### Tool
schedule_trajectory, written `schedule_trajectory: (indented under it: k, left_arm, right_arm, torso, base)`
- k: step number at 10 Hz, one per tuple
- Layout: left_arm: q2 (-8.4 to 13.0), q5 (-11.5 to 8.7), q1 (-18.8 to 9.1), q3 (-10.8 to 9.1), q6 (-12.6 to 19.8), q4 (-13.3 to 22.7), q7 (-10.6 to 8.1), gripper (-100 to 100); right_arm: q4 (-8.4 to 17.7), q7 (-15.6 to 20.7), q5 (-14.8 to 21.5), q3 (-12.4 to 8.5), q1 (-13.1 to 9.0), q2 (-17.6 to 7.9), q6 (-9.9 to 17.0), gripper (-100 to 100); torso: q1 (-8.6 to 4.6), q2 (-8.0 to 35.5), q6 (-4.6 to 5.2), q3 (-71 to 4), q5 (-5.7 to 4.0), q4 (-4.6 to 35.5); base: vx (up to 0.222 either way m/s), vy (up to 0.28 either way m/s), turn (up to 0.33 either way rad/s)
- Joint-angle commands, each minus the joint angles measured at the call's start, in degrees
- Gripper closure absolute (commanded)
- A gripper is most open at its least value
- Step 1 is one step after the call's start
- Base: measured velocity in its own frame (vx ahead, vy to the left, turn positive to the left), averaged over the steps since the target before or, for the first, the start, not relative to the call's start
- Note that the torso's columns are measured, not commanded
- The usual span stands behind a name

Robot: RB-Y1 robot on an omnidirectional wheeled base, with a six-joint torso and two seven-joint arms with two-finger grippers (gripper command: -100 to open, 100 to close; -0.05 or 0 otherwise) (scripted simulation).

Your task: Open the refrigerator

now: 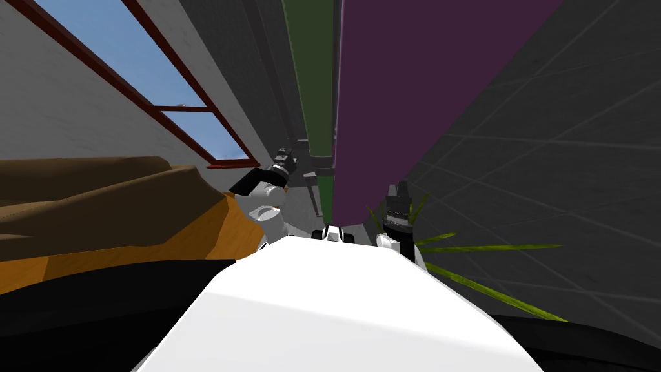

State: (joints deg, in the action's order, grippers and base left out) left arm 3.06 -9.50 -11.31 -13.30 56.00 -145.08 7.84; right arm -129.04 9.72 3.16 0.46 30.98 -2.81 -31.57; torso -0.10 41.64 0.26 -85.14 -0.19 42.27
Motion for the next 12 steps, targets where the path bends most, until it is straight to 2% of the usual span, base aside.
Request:
schedule_trajectory:
  k: [1, 3, 6, 12]
  left_arm:
    - [3.2, 0.7, -1.8, -0.23, 1.2, 2.8, 0.13, -100]
    - [5.2, 0.9, -3.3, -1.13, 2.9, 4.3, 0.36, -100]
    - [6.2, 1.2, -5.6, -2.47, 5.5, 4.6, 0.68, -100]
    - [6.4, 1.7, -9.2, -4.6, 9.8, 4.0, 1.22, -100]
  right_arm:
    - [0.0, 0.0, 0.0, 0.0, 0.0, 0.0, 0.0, 0]
    - [0.0, 0.0, 0.0, 0.0, 0.0, 0.0, 0.0, 0]
    - [0.0, 0.0, 0.0, 0.0, 0.0, 0.0, 0.0, 0]
    - [0.0, 0.0, 0.0, 0.0, 0.0, 0.0, 0.0, 0]
  torso:
    - [-0.27, -0.1, 0.16, -0.1, -0.2, 0.1]
    - [-0.54, -0.3, 0.27, -0.3, -0.32, 0.1]
    - [-0.55, -0.3, 0.34, -0.3, -0.34, 0.0]
    - [-0.53, -0.3, 0.39, -0.3, -0.35, 0.0]
  base:
    - [-0.011, -0.006, 0.035]
    - [-0.008, -0.011, 0.036]
    - [0.005, -0.039, 0.046]
    - [0.008, -0.039, 0.035]
